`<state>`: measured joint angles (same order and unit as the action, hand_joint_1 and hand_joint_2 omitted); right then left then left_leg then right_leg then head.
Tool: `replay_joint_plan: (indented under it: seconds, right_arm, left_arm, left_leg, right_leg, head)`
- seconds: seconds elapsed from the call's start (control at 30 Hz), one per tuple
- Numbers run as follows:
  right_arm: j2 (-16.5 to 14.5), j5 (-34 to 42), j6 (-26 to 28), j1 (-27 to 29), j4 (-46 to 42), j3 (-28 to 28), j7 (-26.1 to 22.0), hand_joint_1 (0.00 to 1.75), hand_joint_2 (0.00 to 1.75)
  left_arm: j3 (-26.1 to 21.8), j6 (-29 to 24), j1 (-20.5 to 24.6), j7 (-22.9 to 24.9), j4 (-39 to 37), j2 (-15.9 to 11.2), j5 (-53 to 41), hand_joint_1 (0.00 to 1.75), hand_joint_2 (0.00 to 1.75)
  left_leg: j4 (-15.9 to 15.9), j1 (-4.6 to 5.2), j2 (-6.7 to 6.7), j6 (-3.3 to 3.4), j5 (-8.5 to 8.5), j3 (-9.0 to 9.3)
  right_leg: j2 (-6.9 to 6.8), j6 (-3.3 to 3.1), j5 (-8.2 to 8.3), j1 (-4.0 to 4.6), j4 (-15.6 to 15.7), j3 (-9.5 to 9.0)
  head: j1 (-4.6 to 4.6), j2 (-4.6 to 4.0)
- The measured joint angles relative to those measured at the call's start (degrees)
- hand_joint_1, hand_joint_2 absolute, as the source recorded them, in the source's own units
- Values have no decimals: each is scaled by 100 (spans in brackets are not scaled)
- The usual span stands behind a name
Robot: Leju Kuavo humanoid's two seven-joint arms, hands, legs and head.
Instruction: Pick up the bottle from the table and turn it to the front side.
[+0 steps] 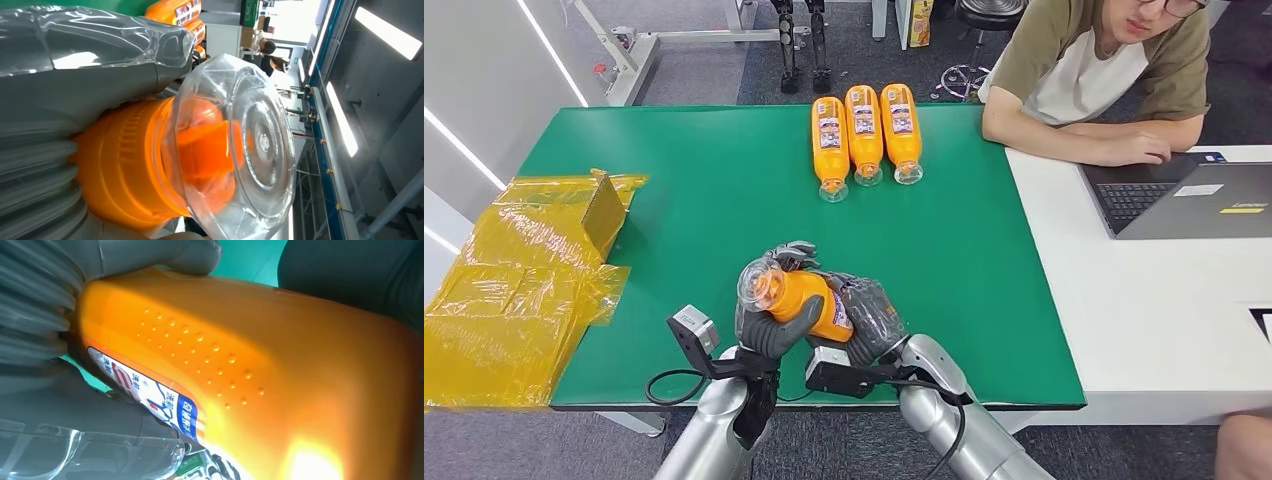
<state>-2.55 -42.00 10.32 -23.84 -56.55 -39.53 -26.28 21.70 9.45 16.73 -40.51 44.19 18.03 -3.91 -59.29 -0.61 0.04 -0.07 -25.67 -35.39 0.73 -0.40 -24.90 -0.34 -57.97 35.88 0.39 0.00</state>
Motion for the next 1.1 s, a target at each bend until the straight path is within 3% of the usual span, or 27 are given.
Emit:
replay_joint_plan:
  seconds: [0.1, 0.13, 0.23, 0.27, 0.53, 0.67, 0.73, 0.9, 1.1]
  right_arm:
    - [7, -52, 14, 31, -39, 5, 50, 171, 175]
    - [8, -70, 22, 45, -53, 7, 71, 157, 175]
    - [6, -146, 108, 88, -85, 8, 126, 29, 175]
    - [2, -175, 157, 105, -91, 8, 137, 0, 175]
    - [-202, 57, 924, 495, -201, 121, 139, 0, 175]
    - [-286, 338, 1349, 638, -281, 171, -77, 0, 175]
    - [-344, 614, 1619, 742, -358, 184, -259, 0, 175]
    - [-454, 1076, 1987, 1094, -744, 189, -419, 0, 175]
    - [-516, 1582, 2046, 1540, -1181, 192, -507, 0, 175]
  left_arm:
    - [0, 14, 0, -14, 3, 2, 43, 175, 175]
    - [0, 14, 0, -17, 3, 2, 66, 175, 175]
    - [1, -16, 0, -17, 14, 5, 118, 175, 175]
    - [2, -36, 0, -17, 26, 6, 128, 175, 175]
    - [94, -517, 50, -14, 95, 20, 78, 175, 175]
    - [94, -952, 114, 41, 148, 26, -125, 175, 175]
    - [93, -1528, 165, 137, 228, 21, -442, 175, 175]
    - [1, -3733, 279, 740, 591, -209, -2043, 175, 175]
    - [-659, -4836, 689, 1480, 839, -873, -4308, 175, 175]
  left_leg:
    - [0, 0, 0, 0, 0, 0]
    - [0, 0, 0, 0, 0, 0]
    - [0, 0, 0, 0, 0, -1]
    - [1, 0, 0, 0, 0, -1]
    - [3, 0, 1, -2, -2, -1]
    - [3, 0, 0, -2, -1, -2]
    - [4, 0, -1, -2, -1, -4]
    - [6, -2, -3, -2, -1, -8]
    - [8, -9, -5, -8, 3, -8]
  right_leg:
    - [0, 0, 0, 0, 0, 0]
    - [0, 0, 0, 0, 0, 1]
    - [1, 0, 0, 0, 0, 1]
    - [1, 0, 0, 0, 0, 1]
    - [1, -1, -1, 0, 0, 2]
    - [-1, -1, -1, 0, -1, 2]
    - [-2, -1, -1, 0, -2, 2]
    - [-5, -4, -3, 0, -5, 2]
    - [-9, -15, -8, 6, -12, 5]
  head:
    - [0, 0]
    - [0, 0]
    - [0, 0]
    - [-1, 0]
    - [-1, 0]
    - [-1, 0]
    - [-1, 0]
    - [0, 0]
    - [1, 0]
